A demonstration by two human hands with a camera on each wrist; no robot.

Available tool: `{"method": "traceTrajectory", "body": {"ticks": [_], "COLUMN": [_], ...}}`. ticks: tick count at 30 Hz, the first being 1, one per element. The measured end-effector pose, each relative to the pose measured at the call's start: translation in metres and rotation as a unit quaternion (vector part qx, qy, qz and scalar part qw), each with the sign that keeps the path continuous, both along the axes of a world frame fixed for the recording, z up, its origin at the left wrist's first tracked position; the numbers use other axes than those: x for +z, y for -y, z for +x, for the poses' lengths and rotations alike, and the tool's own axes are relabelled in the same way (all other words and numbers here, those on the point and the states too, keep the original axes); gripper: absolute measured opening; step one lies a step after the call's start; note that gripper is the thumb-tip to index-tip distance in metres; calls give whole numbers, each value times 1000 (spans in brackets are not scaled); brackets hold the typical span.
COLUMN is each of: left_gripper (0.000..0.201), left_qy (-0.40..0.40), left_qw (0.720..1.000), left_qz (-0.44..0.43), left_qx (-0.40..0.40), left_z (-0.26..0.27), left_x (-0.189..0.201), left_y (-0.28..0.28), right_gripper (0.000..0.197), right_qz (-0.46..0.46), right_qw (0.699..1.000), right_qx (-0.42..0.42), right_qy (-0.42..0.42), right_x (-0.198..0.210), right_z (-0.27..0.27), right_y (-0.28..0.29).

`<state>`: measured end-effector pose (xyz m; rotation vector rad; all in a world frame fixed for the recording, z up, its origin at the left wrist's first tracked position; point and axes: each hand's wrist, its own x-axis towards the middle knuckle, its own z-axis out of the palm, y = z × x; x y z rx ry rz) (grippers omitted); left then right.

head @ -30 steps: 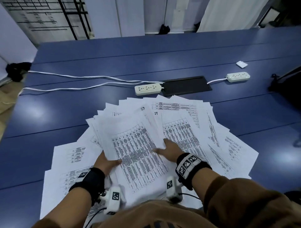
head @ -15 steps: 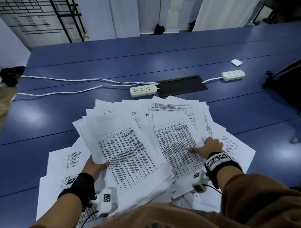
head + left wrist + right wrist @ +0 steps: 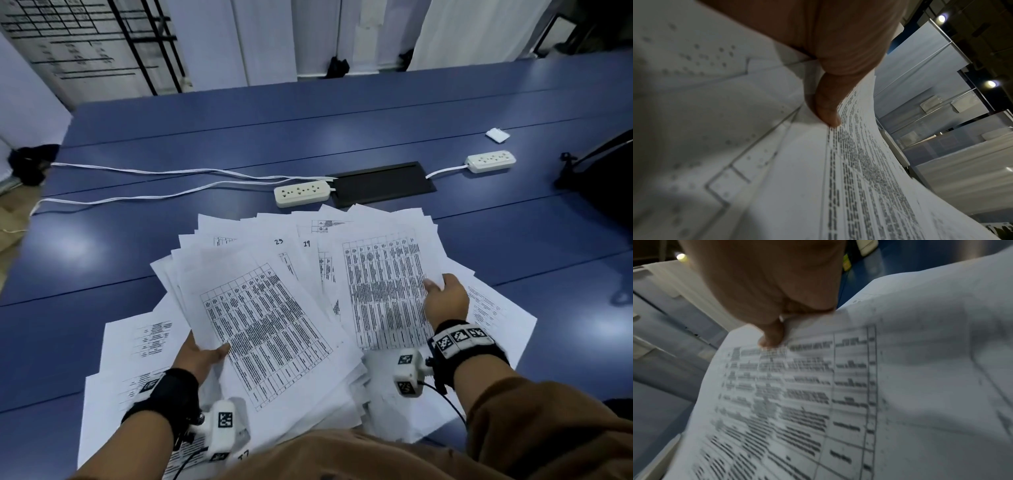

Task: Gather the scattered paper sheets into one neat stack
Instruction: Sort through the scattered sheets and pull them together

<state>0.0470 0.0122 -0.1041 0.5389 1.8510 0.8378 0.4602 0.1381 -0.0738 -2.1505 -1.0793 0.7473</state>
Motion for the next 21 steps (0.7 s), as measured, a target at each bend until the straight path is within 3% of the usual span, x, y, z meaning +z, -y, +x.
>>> {"method": "traceTrajectory", "body": {"ticks": [6,8,9,11,16,18,21], "left_gripper": [69,69,69,67,69,69,63], "left_qy": [2,10,12,15,27,21,26], "left_qw": [1000,999,999,999,999,999,999], "left_qz": [-1,0,-1,2,-1,-3,-9], "left_qx": [-22,-38,-42,-39,-39,-38,-36], "left_z": [3,7,8,10,9,9,10], "left_x": [3,3,2,1,2,4,5], "left_y": [-1,-1,0,0,2,1,-2], "right_gripper": [43,50,40,16,13,13,20], "right_qz": [-130,-164,-161,-110,113,190,267], "right_qw": [979,973,974,984,976,972,950], "right_qx": [153,161,159,141,106,101,127], "right_qy": [-34,-34,-31,-10,151,93,-105], "right_x": [4,-4,0,17,97,128,163], "right_z": [-12,-14,-19,-27,-44,-52,-70], "right_y": [-2,-1,0,-1,-20,-28,-37]}}
